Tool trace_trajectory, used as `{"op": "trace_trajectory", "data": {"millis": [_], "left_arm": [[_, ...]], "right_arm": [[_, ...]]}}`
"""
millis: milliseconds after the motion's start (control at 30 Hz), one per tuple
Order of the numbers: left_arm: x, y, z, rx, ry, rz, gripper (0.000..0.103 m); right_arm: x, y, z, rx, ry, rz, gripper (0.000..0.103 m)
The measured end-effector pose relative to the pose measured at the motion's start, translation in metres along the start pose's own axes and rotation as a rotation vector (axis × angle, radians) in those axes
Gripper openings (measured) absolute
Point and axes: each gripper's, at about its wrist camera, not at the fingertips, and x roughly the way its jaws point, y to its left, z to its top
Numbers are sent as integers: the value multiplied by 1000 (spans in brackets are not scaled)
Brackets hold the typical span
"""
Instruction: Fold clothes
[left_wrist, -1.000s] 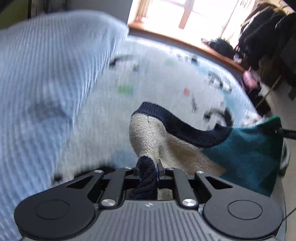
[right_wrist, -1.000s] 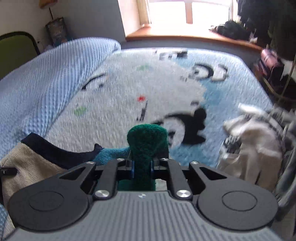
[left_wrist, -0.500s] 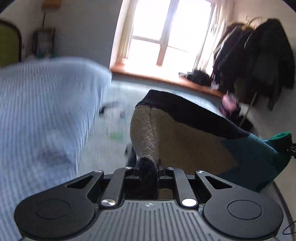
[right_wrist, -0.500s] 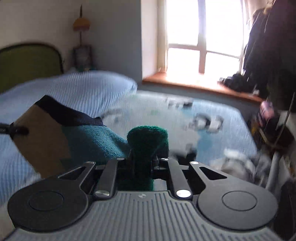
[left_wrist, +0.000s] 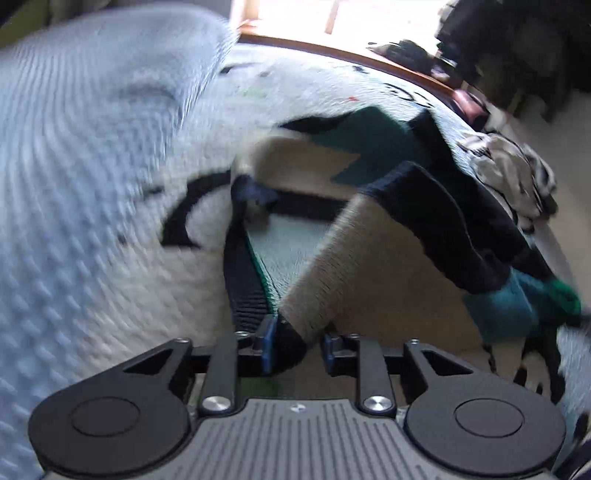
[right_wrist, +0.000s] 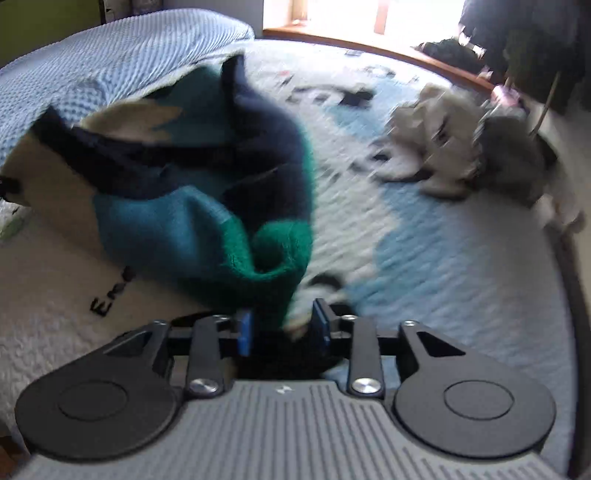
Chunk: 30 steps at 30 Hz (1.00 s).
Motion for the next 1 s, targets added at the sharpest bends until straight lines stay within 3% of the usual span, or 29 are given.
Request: {"op": "trace_trajectory", "data": {"millis": [133, 167, 267, 333, 400, 533, 700, 767, 867, 1000], "left_arm": [[-43, -12, 21, 88, -52, 14, 36], [-53, -17, 25, 94, -70, 4, 37], [-70, -30, 30, 75, -157, -63, 56], [-54, -43, 35, 114, -171, -126, 59], [-30, -63, 43, 186, -140, -132, 56], [30, -44, 63, 64, -20, -179, 49], [87, -24, 67, 71, 132, -190, 50], [104, -23, 64, 120, 164, -134, 50], [121, -20, 64, 150, 174, -61, 57], [135, -16, 63, 114, 210, -140, 56]], "right_arm": [[-32, -17, 49, -52, -95, -24, 54], [-22, -16, 54, -50, -76, -22, 55], [7, -13, 70, -41, -16, -14, 66], [27, -11, 80, -35, 23, -9, 65], [46, -10, 90, -29, 63, -4, 62], [85, -6, 111, -18, 142, 7, 58], [100, -8, 97, 3, 209, 46, 57], [102, -5, 97, -4, 217, 72, 54], [102, 1, 97, -40, 222, 86, 35], [97, 1, 97, -37, 220, 118, 23]]}}
